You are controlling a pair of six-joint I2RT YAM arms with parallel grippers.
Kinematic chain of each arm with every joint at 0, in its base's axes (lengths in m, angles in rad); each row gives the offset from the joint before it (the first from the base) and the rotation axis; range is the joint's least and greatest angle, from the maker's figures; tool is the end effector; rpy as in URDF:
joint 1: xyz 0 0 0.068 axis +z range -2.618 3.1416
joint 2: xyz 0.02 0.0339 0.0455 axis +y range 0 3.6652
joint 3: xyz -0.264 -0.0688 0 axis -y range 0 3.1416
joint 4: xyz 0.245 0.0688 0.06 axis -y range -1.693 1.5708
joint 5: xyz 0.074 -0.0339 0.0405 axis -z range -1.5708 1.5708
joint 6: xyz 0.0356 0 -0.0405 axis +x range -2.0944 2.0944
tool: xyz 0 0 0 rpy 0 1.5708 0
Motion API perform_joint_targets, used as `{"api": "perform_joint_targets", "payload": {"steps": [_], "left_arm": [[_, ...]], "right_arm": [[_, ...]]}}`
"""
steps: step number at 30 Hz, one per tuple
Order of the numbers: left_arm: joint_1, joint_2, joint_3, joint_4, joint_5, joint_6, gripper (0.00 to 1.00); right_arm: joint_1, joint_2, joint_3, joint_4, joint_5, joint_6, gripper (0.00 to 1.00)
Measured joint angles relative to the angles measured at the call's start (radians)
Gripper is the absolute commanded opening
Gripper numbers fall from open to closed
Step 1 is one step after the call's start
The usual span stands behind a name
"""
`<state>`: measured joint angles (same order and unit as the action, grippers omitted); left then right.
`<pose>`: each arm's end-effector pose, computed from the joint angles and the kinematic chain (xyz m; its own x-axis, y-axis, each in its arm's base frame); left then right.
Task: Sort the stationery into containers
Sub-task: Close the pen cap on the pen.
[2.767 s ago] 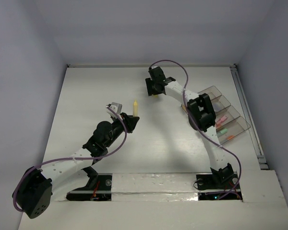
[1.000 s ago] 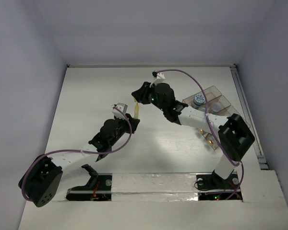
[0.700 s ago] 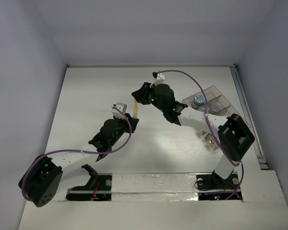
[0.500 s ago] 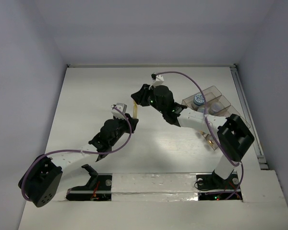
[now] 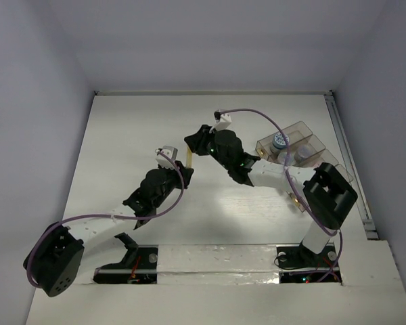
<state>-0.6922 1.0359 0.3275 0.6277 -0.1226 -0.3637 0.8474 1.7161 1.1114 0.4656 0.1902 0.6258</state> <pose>0.1718 -0.1367 0.2180 -0.2500 -0.2514 -0.9351 0.4822 0.8051 -0.3454 0.2710 0.2967 0.2697 -0.4329 0.3787 -0.8180 -0.4424 0.7014 0.5588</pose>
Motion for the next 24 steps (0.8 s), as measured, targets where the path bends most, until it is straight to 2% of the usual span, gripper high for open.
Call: {"api": "perform_joint_targets", "payload": {"steps": [16, 24], "left_arm": [[0.0, -0.048, -0.002, -0.022, -0.031, -0.001, 0.0], [0.0, -0.084, -0.01, -0.037, -0.043, -0.002, 0.0]], "right_arm": [[0.103, 0.007, -0.015, 0.108, 0.199, 0.0, 0.04], [0.112, 0.013, -0.026, 0.151, 0.203, 0.007, 0.02]]}}
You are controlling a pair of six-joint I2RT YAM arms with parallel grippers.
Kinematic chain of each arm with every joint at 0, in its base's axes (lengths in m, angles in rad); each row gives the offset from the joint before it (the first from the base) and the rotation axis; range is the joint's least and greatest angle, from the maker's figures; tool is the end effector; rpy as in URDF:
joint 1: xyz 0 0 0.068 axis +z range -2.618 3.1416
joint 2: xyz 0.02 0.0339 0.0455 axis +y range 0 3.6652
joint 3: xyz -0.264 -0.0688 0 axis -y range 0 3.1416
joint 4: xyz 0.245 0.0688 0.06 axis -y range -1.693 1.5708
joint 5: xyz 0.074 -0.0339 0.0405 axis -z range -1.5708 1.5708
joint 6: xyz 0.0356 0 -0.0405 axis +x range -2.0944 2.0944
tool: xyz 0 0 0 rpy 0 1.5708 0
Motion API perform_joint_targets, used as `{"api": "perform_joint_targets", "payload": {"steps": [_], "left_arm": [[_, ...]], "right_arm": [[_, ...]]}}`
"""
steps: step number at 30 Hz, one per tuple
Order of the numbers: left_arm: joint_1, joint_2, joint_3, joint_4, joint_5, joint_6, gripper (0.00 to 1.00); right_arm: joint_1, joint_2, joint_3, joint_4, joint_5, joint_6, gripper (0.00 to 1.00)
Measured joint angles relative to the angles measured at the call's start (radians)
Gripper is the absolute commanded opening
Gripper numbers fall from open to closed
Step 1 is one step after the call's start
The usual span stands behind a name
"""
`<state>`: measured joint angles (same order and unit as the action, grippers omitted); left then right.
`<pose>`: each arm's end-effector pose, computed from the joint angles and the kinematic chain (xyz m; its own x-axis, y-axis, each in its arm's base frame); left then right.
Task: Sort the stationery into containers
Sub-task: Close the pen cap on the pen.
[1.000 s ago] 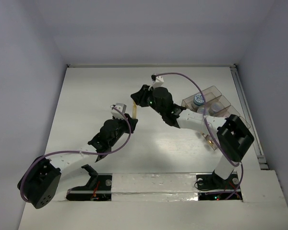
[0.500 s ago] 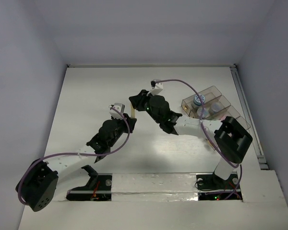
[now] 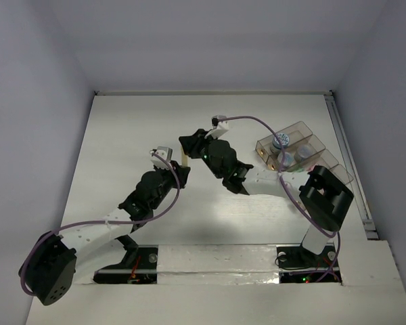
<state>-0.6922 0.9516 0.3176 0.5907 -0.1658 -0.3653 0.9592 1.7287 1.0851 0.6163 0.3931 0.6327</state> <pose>0.1644 -0.1287 0.2270 -0.2107 -0.2830 -0.9357 0.4575 0.8173 -0.3502 0.2410 0.3199 0.2723 -0.3298 0.4810 -0.8123 -0.4233 0.6938 0.5827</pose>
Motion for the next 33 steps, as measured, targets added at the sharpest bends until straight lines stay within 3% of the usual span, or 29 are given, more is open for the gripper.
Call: {"api": "perform_joint_targets", "payload": {"steps": [25, 33], "left_arm": [[-0.002, -0.096, -0.049, -0.029, 0.022, -0.01, 0.0], [-0.002, -0.148, -0.078, -0.022, 0.027, -0.008, 0.0]], "right_arm": [[-0.032, -0.035, -0.031, -0.004, -0.238, 0.015, 0.0], [-0.105, -0.034, -0.052, 0.023, -0.43, 0.104, 0.0]]}}
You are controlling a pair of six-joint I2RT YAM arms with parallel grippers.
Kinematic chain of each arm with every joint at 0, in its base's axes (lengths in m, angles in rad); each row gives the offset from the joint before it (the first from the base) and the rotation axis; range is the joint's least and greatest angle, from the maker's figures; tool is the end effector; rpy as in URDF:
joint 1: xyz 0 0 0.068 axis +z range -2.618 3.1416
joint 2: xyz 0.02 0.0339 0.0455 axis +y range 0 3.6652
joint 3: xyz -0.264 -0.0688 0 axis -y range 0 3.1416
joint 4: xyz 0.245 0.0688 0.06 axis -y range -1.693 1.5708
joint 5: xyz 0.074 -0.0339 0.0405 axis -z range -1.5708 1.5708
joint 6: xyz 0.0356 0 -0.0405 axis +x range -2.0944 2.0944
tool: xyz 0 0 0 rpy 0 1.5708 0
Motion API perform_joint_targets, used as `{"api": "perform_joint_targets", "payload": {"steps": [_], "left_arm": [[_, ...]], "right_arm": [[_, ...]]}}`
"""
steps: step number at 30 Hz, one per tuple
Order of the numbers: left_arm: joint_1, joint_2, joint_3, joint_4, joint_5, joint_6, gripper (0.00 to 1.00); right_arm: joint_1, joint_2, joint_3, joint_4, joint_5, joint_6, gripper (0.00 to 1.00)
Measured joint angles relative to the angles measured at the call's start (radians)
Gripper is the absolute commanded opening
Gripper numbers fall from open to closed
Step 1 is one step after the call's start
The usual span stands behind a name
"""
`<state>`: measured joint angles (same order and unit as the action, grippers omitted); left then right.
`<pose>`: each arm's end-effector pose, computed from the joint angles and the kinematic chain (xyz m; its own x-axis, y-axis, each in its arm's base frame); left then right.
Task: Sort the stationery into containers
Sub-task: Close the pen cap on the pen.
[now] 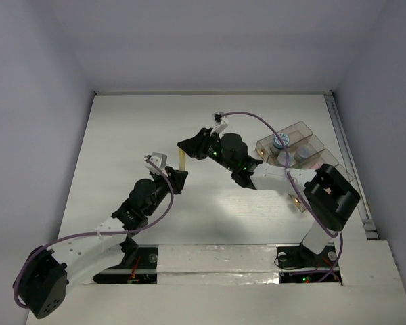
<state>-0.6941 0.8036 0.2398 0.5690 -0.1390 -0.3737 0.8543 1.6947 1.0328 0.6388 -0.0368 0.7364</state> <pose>0.1455 -0.1147 0.2239 -0.1887 -0.3133 -0.9307 0.4921 0.7900 -0.3657 0.2567 0.2967 0.2697 -0.5336 0.4093 -0.7401 -0.5660 0.4774 0.6721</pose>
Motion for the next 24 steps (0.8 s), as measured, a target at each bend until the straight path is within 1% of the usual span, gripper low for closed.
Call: {"api": "perform_joint_targets", "payload": {"steps": [6, 13, 24], "left_arm": [[0.0, -0.011, -0.003, -0.005, 0.002, 0.0, 0.0], [-0.004, -0.003, -0.003, -0.017, -0.001, 0.0, 0.0], [-0.006, 0.014, -0.003, -0.04, -0.006, 0.005, 0.0]], "right_arm": [[-0.013, 0.0, -0.014, 0.006, -0.033, 0.014, 0.0], [0.021, -0.019, 0.001, -0.073, 0.056, -0.041, 0.0], [0.064, -0.018, -0.002, -0.085, 0.132, -0.091, 0.0]]}}
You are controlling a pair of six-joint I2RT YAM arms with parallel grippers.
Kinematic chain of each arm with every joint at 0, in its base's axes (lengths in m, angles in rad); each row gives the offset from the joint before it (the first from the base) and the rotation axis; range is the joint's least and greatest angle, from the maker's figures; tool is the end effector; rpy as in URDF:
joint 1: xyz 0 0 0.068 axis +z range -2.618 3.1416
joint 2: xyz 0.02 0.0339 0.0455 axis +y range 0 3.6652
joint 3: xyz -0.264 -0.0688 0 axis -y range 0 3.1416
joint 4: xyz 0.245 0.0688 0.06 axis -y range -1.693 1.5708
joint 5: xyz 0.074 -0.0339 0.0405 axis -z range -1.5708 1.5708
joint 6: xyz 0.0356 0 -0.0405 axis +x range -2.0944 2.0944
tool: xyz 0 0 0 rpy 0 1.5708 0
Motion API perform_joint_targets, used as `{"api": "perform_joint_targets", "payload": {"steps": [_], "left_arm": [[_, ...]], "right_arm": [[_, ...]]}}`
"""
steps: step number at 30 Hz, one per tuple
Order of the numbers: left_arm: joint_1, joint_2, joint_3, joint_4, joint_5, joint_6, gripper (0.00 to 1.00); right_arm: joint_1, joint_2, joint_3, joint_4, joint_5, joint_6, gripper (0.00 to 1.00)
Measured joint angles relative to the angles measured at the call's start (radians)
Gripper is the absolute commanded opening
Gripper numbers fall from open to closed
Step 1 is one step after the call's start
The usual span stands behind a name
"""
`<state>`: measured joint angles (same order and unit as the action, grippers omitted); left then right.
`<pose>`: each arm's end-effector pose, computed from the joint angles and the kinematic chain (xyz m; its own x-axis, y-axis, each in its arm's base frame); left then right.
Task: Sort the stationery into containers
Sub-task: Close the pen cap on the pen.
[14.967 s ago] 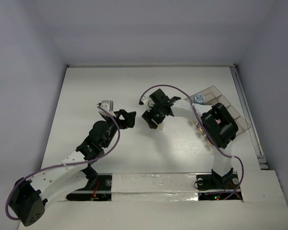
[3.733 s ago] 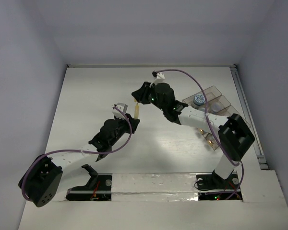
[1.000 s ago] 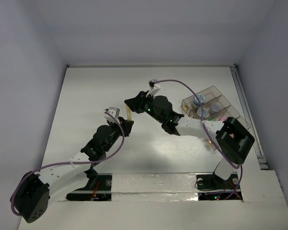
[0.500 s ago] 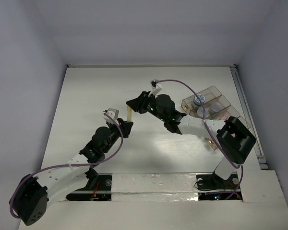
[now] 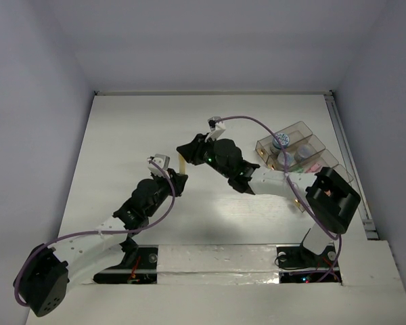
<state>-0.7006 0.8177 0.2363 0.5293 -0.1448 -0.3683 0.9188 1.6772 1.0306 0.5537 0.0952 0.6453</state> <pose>0.1457 -0.1161 0.2160 -0.2272 -0.2745 -0.9344 0.4780 0.8045 -0.3525 0.2385 0.3069 0.2661 -0.4863 0.3496 -0.8008 -0.5524 0.5870 0.5918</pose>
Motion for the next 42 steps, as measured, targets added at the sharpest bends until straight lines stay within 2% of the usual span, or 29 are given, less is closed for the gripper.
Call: {"api": "perform_joint_targets", "payload": {"steps": [15, 24, 33, 42], "left_arm": [[-0.018, -0.013, -0.012, -0.187, 0.024, 0.029, 0.0], [-0.019, -0.032, -0.034, -0.306, 0.055, 0.055, 0.0], [-0.019, -0.079, -0.034, -0.341, 0.061, 0.041, 0.0], [-0.019, -0.039, 0.028, -0.376, 0.063, 0.032, 0.0]], "right_arm": [[0.078, 0.032, -0.137, 0.135, 0.066, 0.01, 0.0], [0.111, 0.061, -0.246, 0.238, 0.086, 0.108, 0.0], [0.117, 0.065, -0.247, 0.261, 0.092, 0.122, 0.0], [0.119, 0.064, -0.251, 0.297, 0.111, 0.112, 0.0]]}}
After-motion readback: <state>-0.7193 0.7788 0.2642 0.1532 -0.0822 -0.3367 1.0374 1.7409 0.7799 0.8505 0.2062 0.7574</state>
